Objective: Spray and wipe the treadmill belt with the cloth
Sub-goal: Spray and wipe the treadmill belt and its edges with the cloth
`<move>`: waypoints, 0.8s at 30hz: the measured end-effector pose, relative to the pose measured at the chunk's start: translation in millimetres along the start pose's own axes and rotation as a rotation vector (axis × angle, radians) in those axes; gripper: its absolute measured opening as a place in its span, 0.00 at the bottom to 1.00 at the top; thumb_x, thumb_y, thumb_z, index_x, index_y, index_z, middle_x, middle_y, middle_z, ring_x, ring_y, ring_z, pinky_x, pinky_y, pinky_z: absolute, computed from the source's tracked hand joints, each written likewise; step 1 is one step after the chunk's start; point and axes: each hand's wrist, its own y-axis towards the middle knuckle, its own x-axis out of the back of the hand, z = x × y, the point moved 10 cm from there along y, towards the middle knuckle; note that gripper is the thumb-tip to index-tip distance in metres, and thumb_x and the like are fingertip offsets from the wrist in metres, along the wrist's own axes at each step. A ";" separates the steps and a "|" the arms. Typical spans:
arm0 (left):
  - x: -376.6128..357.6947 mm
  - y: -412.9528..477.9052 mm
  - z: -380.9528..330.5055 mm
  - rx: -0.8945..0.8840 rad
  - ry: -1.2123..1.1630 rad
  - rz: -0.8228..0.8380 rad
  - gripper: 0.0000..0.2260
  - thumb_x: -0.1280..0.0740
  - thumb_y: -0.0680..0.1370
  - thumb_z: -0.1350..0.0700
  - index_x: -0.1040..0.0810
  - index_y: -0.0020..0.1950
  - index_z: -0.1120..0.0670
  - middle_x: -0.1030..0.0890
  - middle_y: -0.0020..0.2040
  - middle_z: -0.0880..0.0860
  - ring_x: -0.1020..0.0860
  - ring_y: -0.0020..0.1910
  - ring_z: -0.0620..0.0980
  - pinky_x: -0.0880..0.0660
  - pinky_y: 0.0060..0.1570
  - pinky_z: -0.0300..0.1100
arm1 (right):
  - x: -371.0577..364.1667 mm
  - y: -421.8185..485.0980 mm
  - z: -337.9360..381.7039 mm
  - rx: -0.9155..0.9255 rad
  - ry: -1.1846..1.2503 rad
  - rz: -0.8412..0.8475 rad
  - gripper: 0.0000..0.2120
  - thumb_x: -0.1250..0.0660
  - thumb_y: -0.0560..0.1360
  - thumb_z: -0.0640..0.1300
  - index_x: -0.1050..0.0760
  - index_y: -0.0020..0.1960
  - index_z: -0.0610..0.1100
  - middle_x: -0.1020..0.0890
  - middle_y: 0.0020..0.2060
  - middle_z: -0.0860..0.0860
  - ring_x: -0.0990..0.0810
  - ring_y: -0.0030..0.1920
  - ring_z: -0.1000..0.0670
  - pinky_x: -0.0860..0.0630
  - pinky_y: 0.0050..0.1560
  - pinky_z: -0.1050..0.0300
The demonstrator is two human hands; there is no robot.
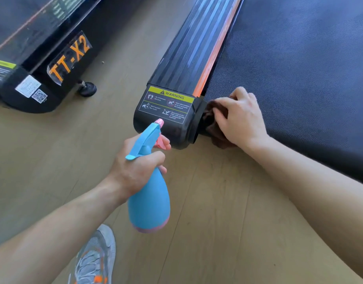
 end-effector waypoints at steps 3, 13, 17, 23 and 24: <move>2.3 -0.6 -0.6 -0.005 0.001 -0.011 0.15 0.36 0.66 0.58 0.20 0.51 0.55 0.15 0.50 0.46 0.17 0.32 0.54 0.20 0.44 0.53 | -7.7 18.3 0.4 -0.079 0.007 0.035 0.13 0.35 0.81 0.51 0.16 0.60 0.51 0.25 0.54 0.42 0.27 0.52 0.36 0.30 0.59 0.46; -1.6 -2.4 -3.7 -0.019 -0.006 0.014 0.16 0.36 0.67 0.57 0.19 0.52 0.49 0.16 0.54 0.46 0.17 0.32 0.53 0.18 0.50 0.61 | 3.9 7.0 1.5 0.057 -0.062 0.077 0.14 0.35 0.79 0.53 0.17 0.60 0.51 0.25 0.53 0.42 0.27 0.53 0.36 0.24 0.57 0.42; -7.3 -0.9 -4.4 -0.025 0.018 0.016 0.17 0.36 0.66 0.56 0.18 0.53 0.49 0.16 0.53 0.47 0.16 0.32 0.53 0.19 0.48 0.55 | -5.0 25.2 -4.0 -0.137 -0.020 0.103 0.14 0.35 0.81 0.53 0.18 0.63 0.53 0.27 0.58 0.42 0.29 0.59 0.36 0.29 0.59 0.46; -15.1 5.1 -16.6 -0.033 0.022 0.027 0.15 0.36 0.66 0.56 0.18 0.50 0.54 0.15 0.51 0.48 0.16 0.32 0.51 0.20 0.45 0.52 | 9.8 -34.3 2.7 0.028 -0.030 0.114 0.11 0.31 0.78 0.52 0.17 0.57 0.51 0.26 0.52 0.45 0.28 0.51 0.39 0.23 0.53 0.44; -16.7 5.9 -18.2 -0.039 0.025 0.030 0.15 0.36 0.66 0.56 0.18 0.50 0.54 0.15 0.51 0.48 0.16 0.32 0.52 0.19 0.46 0.53 | 10.0 -26.8 1.4 0.027 -0.034 0.113 0.11 0.31 0.78 0.53 0.16 0.58 0.51 0.26 0.52 0.45 0.28 0.52 0.39 0.24 0.54 0.44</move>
